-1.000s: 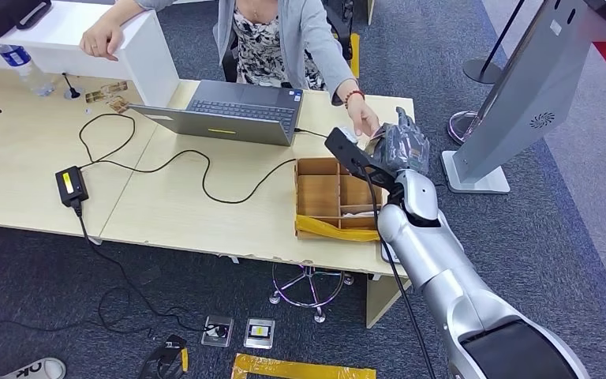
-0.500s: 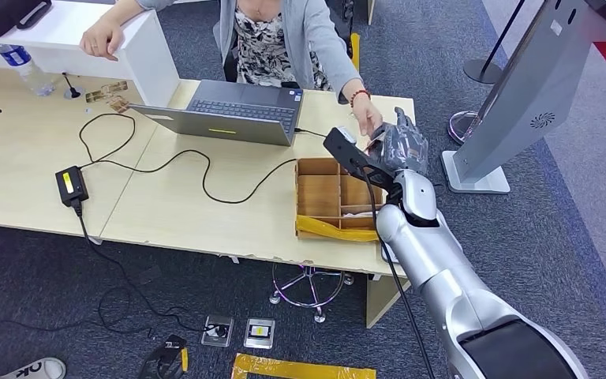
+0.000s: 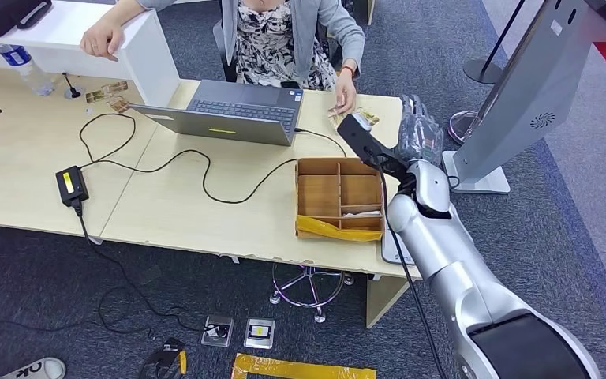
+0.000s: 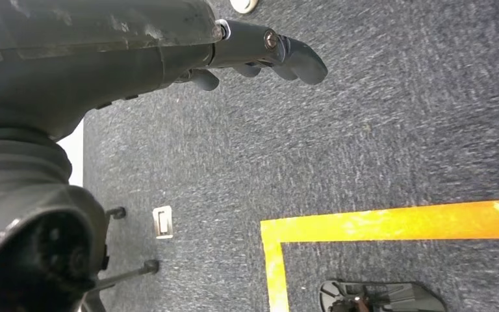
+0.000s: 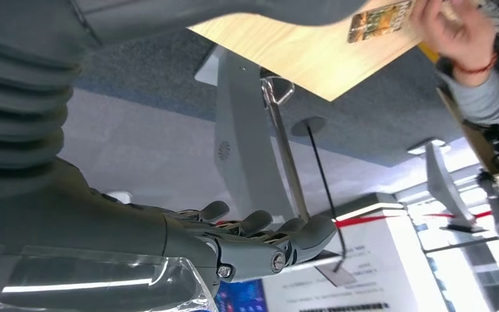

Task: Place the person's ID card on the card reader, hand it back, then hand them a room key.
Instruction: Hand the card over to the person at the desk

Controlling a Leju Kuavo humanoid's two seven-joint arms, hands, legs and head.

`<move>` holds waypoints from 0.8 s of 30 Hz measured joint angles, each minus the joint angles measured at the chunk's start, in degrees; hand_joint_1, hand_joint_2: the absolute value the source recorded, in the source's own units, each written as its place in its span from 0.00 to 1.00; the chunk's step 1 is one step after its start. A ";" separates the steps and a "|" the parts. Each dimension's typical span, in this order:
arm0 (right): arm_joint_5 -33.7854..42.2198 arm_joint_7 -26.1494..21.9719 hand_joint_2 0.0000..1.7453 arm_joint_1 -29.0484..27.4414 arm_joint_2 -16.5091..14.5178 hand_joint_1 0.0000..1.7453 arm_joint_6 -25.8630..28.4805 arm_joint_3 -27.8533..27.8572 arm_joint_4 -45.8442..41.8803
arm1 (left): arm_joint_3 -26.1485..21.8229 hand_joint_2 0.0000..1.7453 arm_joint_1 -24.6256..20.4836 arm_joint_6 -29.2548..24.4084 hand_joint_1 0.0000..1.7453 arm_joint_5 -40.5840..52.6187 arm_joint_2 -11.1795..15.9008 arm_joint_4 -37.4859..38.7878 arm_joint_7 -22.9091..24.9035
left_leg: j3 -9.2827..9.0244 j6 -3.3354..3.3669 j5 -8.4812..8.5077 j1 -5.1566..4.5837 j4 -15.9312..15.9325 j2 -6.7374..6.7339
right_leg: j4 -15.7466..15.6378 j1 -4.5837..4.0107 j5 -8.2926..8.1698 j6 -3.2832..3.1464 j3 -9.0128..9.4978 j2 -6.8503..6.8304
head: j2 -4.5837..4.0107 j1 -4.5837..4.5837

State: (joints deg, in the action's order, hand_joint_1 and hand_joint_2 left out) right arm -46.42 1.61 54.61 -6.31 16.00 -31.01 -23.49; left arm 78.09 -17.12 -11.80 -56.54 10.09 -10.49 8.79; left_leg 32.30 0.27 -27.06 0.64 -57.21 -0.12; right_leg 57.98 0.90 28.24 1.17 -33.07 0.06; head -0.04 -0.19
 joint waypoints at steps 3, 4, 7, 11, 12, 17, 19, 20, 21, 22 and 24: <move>4.55 -0.33 0.00 0.04 2.82 0.00 -0.92 2.34 0.21 | 0.00 0.00 0.75 -0.07 0.00 -0.38 0.08 0.02 -0.08 | 0.01 0.00 0.00 -0.01 -0.02 0.01 | -0.03 0.01 0.00 0.00 0.00 -0.03 | 0.00 0.01; 5.93 -0.85 0.00 -0.01 4.01 0.00 -1.28 3.28 0.35 | 0.00 0.00 1.04 -0.10 0.00 -0.49 0.13 0.02 -0.16 | 0.02 0.01 0.00 -0.02 -0.02 0.02 | -0.05 0.01 0.00 0.00 -0.01 -0.05 | 0.00 0.00; 9.74 -2.13 0.00 -0.44 8.12 0.00 -2.67 6.21 0.78 | -0.01 0.00 1.97 -0.21 0.00 -1.11 0.42 0.02 -1.05 | 0.02 0.03 -0.02 -0.03 -0.04 0.03 | -0.09 0.03 -0.01 0.01 0.00 -0.04 | 0.00 -0.01; 11.56 -1.82 0.00 -2.17 14.88 0.00 -0.85 10.23 1.45 | -0.02 0.00 3.40 -0.40 0.00 -1.98 0.93 0.02 -2.59 | 0.05 0.07 -0.05 -0.06 -0.05 0.07 | -0.12 0.05 0.00 0.01 -0.01 -0.10 | 0.00 -0.01; 11.62 -1.51 0.00 -2.71 16.52 0.00 -0.09 11.07 1.66 | -0.02 0.00 3.83 -0.52 0.00 -2.14 1.03 0.02 -2.75 | 0.06 0.07 -0.07 -0.06 -0.05 0.07 | -0.13 0.05 0.00 0.01 -0.02 -0.09 | 0.00 -0.01; 13.50 -0.38 0.00 -7.15 25.04 0.00 1.26 15.37 2.63 | -0.13 0.00 5.68 -1.11 0.00 -3.50 1.50 0.04 -4.00 | 0.07 0.13 -0.20 -0.06 -0.05 0.07 | -0.16 0.05 0.02 0.02 -0.02 -0.10 | 0.00 -0.02; 14.66 -0.84 0.00 -9.42 27.93 0.00 1.46 17.10 3.02 | -0.25 0.00 6.31 -1.32 0.00 -4.28 1.61 0.12 -4.54 | 0.08 0.12 -0.23 -0.05 -0.05 0.06 | -0.16 0.05 0.02 0.02 -0.04 -0.10 | 0.00 -0.03; 15.40 -1.33 0.00 -10.68 29.32 0.00 1.54 18.05 3.25 | -0.33 0.00 6.53 -1.51 0.00 -4.85 1.67 0.16 -4.70 | 0.08 0.12 -0.24 -0.05 -0.05 0.04 | -0.16 0.05 0.03 0.04 -0.04 -0.10 | 0.00 -0.02; 16.08 -1.77 0.00 -11.94 30.52 0.00 1.58 18.82 3.46 | -0.44 0.00 6.67 -1.70 0.00 -5.51 1.71 0.19 -4.84 | 0.08 0.12 -0.25 -0.04 -0.04 0.03 | -0.16 0.05 0.05 0.06 -0.03 -0.09 | 0.00 -0.02; 16.96 -2.21 0.00 -13.26 31.59 0.00 1.50 19.73 3.72 | -0.59 0.00 6.78 -1.87 0.00 -6.26 1.74 0.20 -4.96 | 0.08 0.12 -0.26 -0.04 -0.04 0.03 | -0.16 0.04 0.06 0.08 -0.03 -0.09 | 0.00 -0.02; 19.22 -2.51 0.00 -15.70 33.20 0.00 0.13 21.49 4.29 | -1.15 0.00 6.95 -1.43 0.00 -8.29 1.77 0.20 -5.36 | 0.08 0.11 -0.28 -0.04 -0.03 0.02 | -0.16 0.04 0.07 0.09 -0.03 -0.08 | 0.00 -0.02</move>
State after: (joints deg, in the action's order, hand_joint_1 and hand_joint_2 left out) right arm -27.20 -0.91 38.90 26.90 16.13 -9.52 -19.21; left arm 76.94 -10.17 -13.23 -64.83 11.86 -10.29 3.43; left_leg 32.38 0.39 -27.34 0.61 -57.24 -0.10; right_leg 57.82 0.94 28.32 1.27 -33.10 -0.02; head -0.04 -0.21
